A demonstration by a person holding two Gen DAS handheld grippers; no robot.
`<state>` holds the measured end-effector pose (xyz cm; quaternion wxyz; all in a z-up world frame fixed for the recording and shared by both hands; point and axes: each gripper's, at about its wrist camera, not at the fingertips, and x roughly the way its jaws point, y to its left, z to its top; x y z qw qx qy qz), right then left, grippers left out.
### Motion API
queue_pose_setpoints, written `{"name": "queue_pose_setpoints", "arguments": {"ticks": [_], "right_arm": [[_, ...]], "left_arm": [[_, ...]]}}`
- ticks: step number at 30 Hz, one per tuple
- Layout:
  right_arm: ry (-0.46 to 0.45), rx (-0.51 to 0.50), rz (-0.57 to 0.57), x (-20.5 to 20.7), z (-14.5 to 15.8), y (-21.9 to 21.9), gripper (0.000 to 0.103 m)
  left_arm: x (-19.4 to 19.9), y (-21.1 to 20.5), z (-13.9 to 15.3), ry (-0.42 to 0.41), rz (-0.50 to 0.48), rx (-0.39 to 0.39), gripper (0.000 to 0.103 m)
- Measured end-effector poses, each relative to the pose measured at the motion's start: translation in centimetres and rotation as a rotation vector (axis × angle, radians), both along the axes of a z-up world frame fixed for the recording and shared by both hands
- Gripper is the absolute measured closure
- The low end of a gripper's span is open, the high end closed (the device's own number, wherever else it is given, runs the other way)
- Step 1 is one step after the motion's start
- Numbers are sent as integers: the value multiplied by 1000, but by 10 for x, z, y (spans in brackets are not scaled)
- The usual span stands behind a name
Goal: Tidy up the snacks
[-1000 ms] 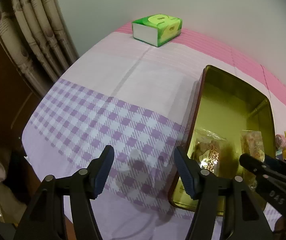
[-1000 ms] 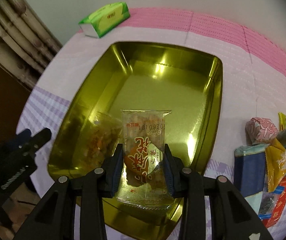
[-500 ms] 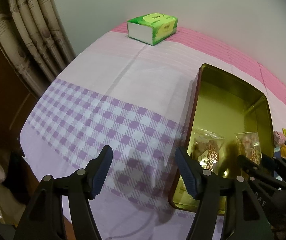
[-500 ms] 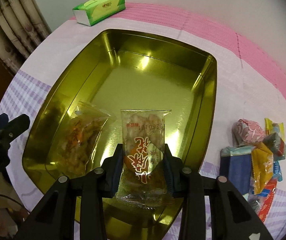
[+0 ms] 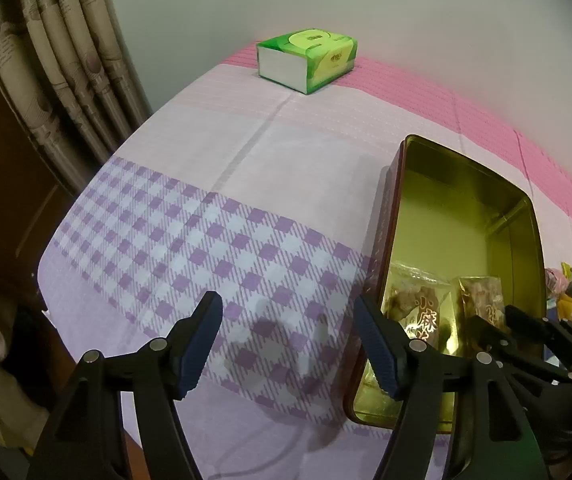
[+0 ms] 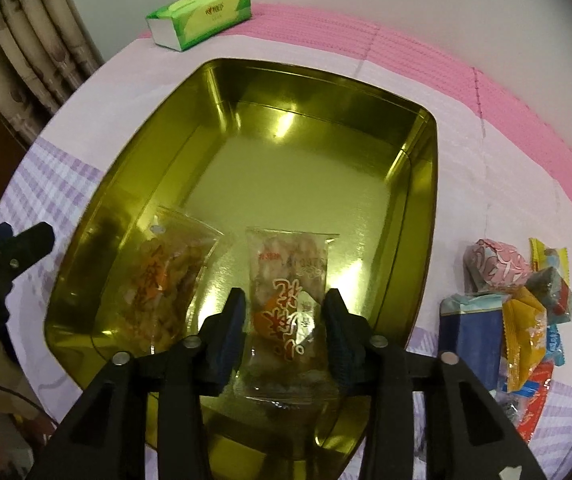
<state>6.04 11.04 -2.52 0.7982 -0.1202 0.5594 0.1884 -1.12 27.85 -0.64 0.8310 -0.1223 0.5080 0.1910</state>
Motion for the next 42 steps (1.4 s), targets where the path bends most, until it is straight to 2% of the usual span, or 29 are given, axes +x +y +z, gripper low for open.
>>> {"name": "queue_pose_setpoints", "arguments": {"ticks": [7,12,19,26,34,42], "right_arm": [[-50,106,1,-5,25,-16,53],[-80,148,-32,-11,47,-54,53],[-114,68,-178,-15,57,-156,53],[-62,-20,-328,-26,34,-247,53],[7,-9,-327,-42,6,-259,53],[10,21,-314,-26,-9,-248,53]], "left_arm": [[-2,1,3,-15,5,-1,34],[-3,0,4,-19,2,7,34],[-2,-7,6,-19,-11,20,34],[-1,-20,7,-12,-47,45,34],[1,-43,9,9,-106,40,34],[4,-76,16,12,-177,48,34]]}}
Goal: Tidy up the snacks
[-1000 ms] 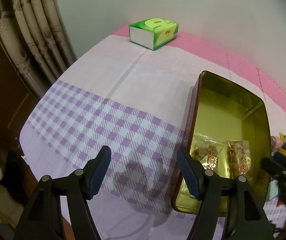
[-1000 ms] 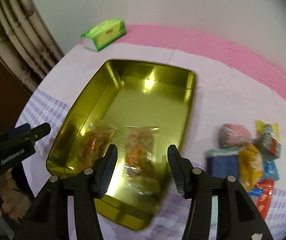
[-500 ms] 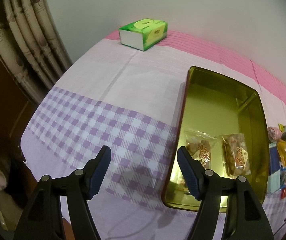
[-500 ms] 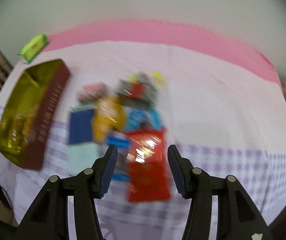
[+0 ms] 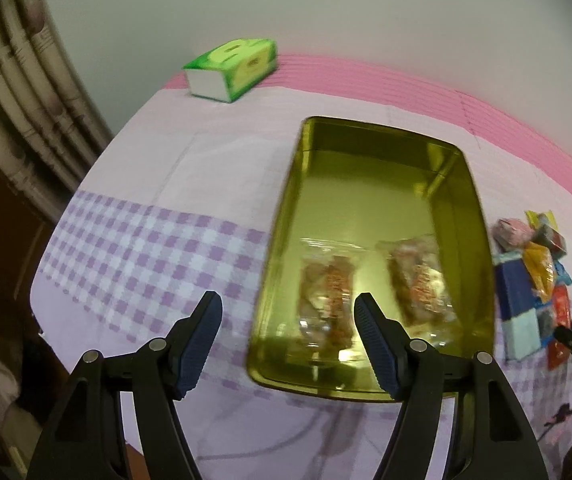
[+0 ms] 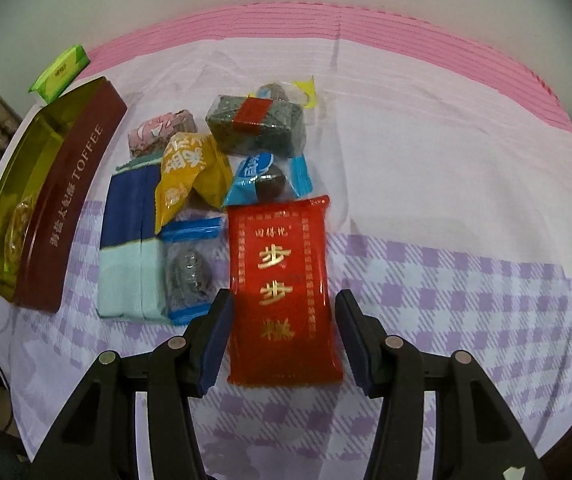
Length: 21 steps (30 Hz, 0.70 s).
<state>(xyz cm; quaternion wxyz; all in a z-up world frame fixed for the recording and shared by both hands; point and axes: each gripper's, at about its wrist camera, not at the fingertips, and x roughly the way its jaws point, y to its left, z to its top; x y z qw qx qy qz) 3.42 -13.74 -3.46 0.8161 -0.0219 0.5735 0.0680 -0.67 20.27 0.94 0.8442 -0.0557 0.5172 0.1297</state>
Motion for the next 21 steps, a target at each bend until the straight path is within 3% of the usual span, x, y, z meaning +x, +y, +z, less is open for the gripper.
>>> {"name": "queue_pose_setpoints", "arguments": {"ticks": [7,11,17,21], "right_arm": [[-12,-15,18,10,-7,9,52],[-33,-27,39,6,-6,6,58],[-42,-4,15,1,-4,-15,60],[-51,4,-32,1,-4,-37,60]], "left_arm": [[12,-47,6,9,-95,-12,34],[24,-78,9,19,-151,-41,34],[40,-127,6,54,-238,-104,34],[48,-157,0,83,-275,-94,34]]}}
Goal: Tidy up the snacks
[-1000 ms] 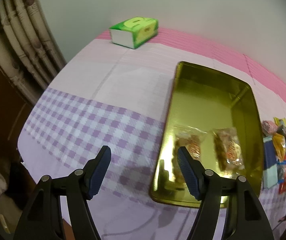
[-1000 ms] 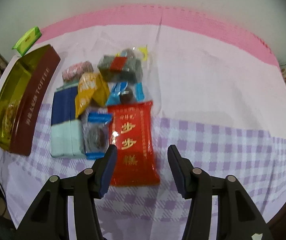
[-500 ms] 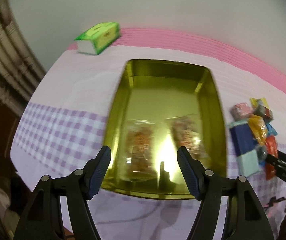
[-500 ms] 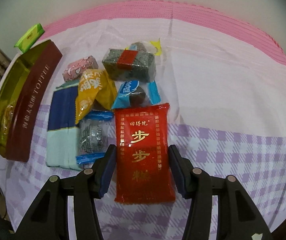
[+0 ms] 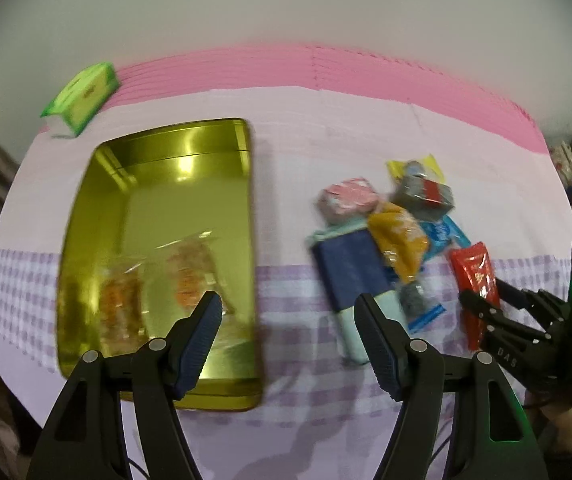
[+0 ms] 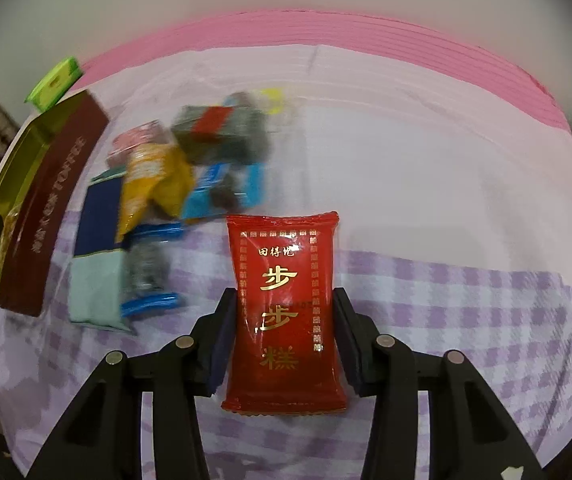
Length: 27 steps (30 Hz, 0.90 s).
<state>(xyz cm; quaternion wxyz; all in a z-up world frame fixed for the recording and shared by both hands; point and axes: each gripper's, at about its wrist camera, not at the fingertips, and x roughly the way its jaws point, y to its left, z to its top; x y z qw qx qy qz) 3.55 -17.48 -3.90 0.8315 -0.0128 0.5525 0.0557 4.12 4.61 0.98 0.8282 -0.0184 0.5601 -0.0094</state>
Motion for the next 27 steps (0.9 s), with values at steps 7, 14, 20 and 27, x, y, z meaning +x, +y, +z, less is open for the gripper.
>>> {"name": "queue_pose_setpoints", "arguments": {"ticks": [7,14,20,27], "right_arm": [[-7,37,-45,-3,2,-34,60],[0,55,-40,-3,2,-38,60],[4,75,-44,-3,3,-41,59],[12,94,-51,-2,3,-43,59]], "left_arm": [[21,-30,-20,113,17,-45,34],[39,-36,-43,202,100,-60,34],[48,-34,-58,253,158,-49,34],[59,-38,-71,265,181,-50,35]]}}
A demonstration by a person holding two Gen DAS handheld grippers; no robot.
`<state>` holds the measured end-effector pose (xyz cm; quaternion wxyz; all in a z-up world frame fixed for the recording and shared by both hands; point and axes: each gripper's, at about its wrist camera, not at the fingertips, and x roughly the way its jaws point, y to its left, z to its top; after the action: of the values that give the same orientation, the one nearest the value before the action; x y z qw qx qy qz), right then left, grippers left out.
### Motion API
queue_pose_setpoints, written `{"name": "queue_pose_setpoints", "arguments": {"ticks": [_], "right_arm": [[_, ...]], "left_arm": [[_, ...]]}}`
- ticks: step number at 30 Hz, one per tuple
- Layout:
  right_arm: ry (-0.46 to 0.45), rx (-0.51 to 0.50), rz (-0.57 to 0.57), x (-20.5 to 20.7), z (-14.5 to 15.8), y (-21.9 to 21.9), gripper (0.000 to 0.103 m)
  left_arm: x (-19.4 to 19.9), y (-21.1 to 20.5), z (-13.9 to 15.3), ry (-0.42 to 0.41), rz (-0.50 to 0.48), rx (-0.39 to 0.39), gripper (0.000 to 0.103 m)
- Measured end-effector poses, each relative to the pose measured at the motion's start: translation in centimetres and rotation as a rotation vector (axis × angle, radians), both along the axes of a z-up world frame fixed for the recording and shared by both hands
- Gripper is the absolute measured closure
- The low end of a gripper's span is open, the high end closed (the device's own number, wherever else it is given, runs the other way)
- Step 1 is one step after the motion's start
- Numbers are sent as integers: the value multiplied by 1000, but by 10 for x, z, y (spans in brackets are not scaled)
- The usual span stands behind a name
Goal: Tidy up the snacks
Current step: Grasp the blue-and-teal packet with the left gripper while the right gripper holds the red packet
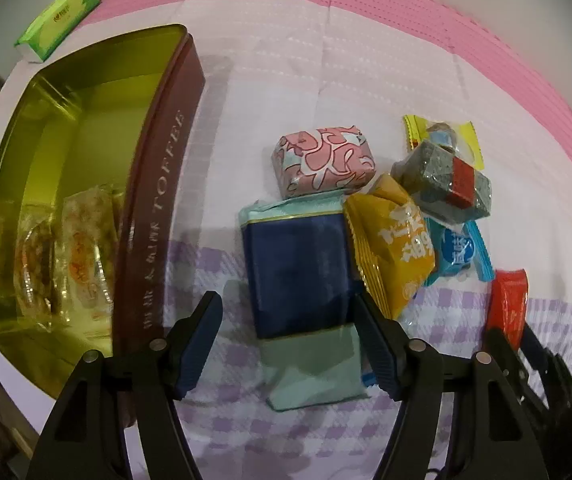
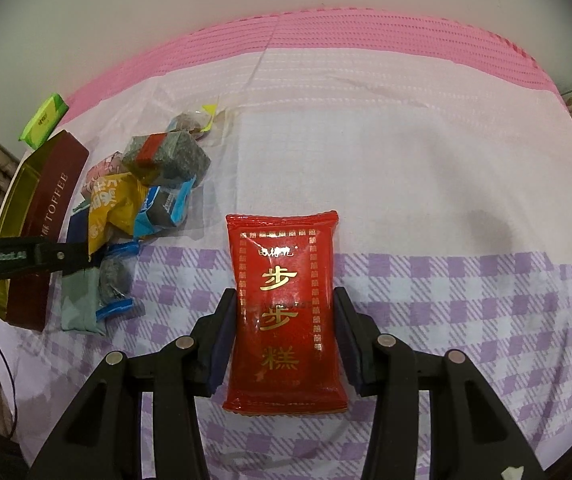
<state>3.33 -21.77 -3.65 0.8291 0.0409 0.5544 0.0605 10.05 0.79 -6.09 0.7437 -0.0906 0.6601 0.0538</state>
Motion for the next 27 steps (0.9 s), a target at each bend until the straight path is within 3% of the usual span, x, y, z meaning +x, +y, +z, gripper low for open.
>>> {"name": "queue_pose_setpoints", "arguments": {"ticks": [11,16,27], "right_arm": [[-4,-25,8,-1,0,3,59],[-6,-35,11,-1,0,6,59],[-14,-71,19,-3,-1,11,59]], "left_arm": [[6,-7,-16,11,-50,38,36],[-2,-10,-15,1,-73,59,50],[-18,-6,-12,-2,-111,58,52]]}}
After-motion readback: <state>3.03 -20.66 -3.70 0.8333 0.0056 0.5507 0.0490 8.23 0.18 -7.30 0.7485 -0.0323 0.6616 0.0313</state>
